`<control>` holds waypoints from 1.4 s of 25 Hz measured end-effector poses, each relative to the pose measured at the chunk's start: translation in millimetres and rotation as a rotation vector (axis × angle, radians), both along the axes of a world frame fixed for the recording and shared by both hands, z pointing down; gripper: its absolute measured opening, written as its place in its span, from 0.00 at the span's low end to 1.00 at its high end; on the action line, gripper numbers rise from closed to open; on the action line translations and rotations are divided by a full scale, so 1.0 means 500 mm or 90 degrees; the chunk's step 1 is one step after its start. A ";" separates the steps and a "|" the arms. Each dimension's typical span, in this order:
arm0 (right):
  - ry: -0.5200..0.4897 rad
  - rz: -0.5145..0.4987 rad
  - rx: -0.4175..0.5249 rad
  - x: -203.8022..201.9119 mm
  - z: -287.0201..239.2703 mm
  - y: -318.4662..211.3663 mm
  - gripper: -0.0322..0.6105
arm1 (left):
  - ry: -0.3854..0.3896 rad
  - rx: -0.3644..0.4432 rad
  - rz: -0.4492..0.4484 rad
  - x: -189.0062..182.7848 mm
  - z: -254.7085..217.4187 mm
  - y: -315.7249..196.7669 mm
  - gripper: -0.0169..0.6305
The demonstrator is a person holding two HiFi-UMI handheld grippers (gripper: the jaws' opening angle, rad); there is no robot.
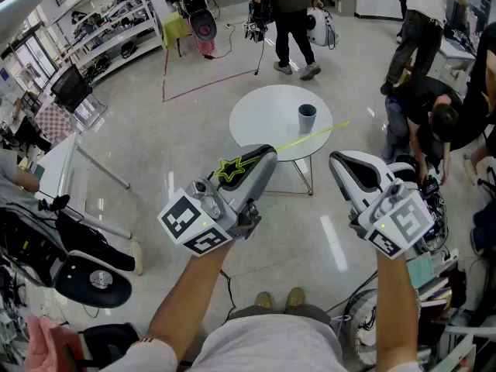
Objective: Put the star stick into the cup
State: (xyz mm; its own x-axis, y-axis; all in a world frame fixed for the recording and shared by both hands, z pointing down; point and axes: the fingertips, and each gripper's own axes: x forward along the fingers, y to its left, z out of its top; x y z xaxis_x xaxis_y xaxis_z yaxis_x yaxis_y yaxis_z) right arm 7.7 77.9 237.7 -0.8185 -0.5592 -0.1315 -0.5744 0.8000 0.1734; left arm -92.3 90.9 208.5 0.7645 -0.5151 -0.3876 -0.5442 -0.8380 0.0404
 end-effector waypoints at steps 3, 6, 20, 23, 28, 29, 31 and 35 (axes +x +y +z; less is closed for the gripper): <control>0.000 -0.001 0.002 0.012 0.007 -0.001 0.07 | 0.000 0.000 0.000 0.013 0.009 0.000 0.07; -0.001 -0.003 0.001 0.028 0.014 -0.003 0.07 | -0.002 -0.002 -0.002 0.029 0.016 -0.002 0.07; 0.006 -0.021 -0.007 0.059 0.008 -0.025 0.07 | -0.005 -0.013 -0.030 0.040 0.015 -0.023 0.07; 0.008 -0.022 -0.007 0.086 0.019 -0.039 0.07 | -0.010 -0.014 -0.038 0.059 0.026 -0.034 0.07; 0.013 -0.025 -0.010 0.125 0.032 -0.057 0.07 | -0.014 -0.020 -0.059 0.084 0.038 -0.050 0.07; 0.013 -0.026 -0.011 0.131 0.032 -0.061 0.07 | -0.014 -0.021 -0.062 0.087 0.039 -0.054 0.07; 0.012 -0.029 -0.012 0.139 0.031 -0.071 0.07 | -0.013 -0.026 -0.068 0.094 0.040 -0.064 0.07; 0.007 -0.033 -0.010 0.137 0.028 -0.089 0.07 | -0.014 -0.031 -0.078 0.089 0.042 -0.078 0.07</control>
